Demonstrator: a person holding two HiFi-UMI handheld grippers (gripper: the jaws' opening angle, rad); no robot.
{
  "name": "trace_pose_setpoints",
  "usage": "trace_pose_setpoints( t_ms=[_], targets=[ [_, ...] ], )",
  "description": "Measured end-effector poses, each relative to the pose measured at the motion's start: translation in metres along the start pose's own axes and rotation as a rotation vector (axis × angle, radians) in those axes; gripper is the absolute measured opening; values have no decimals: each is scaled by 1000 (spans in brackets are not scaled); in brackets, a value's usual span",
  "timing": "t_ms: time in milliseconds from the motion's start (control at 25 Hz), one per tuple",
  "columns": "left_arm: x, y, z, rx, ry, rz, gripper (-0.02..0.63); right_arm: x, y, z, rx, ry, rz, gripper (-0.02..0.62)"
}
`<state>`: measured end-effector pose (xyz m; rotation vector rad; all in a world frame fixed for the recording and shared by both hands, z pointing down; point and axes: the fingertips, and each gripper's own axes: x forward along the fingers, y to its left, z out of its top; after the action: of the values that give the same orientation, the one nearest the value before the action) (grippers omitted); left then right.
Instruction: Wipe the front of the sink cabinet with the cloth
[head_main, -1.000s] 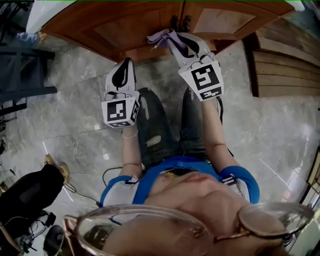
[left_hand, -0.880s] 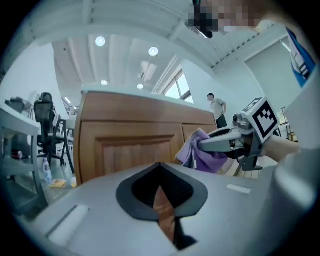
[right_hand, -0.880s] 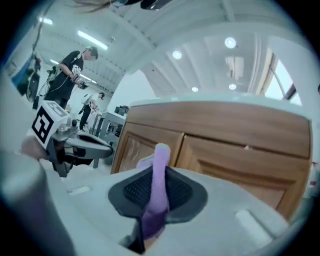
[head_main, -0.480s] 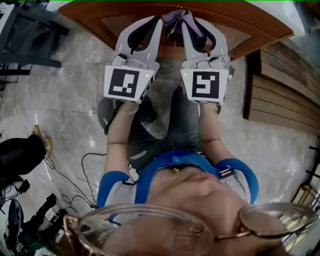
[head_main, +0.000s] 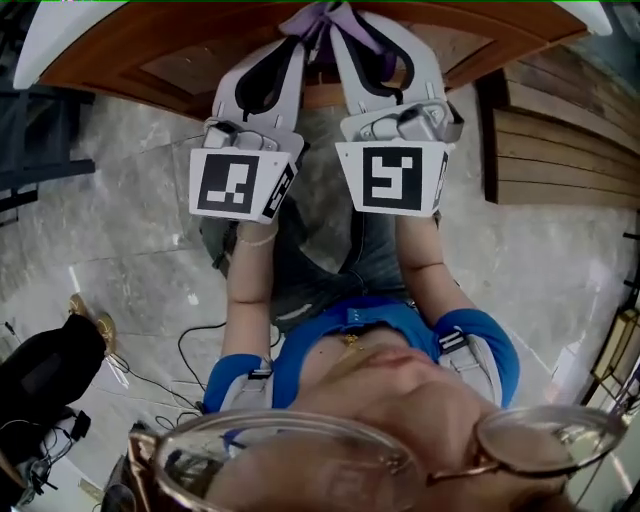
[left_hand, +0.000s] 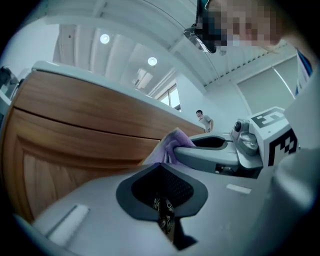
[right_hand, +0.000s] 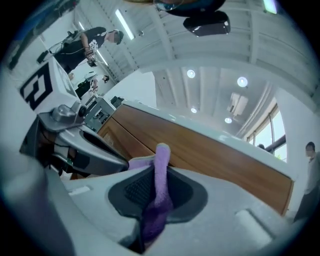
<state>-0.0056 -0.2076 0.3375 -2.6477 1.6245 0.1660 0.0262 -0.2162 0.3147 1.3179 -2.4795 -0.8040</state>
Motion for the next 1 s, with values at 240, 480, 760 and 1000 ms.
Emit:
trace_pose_setpoints(
  t_ms=[240, 480, 760, 1000],
  targets=[
    [12, -12, -10, 71, 38, -10, 2, -14, -39, -11, 47, -5, -38, 54],
    [19, -14, -26, 106, 74, -19, 2, -36, -78, -37, 51, 59, -116, 54],
    [24, -18, -27, 97, 72, -30, 2, -52, -113, -60, 48, 98, -172, 54],
    [28, -33, -27, 150, 79, -28, 2, -79, -149, -82, 25, 134, -255, 54]
  ],
)
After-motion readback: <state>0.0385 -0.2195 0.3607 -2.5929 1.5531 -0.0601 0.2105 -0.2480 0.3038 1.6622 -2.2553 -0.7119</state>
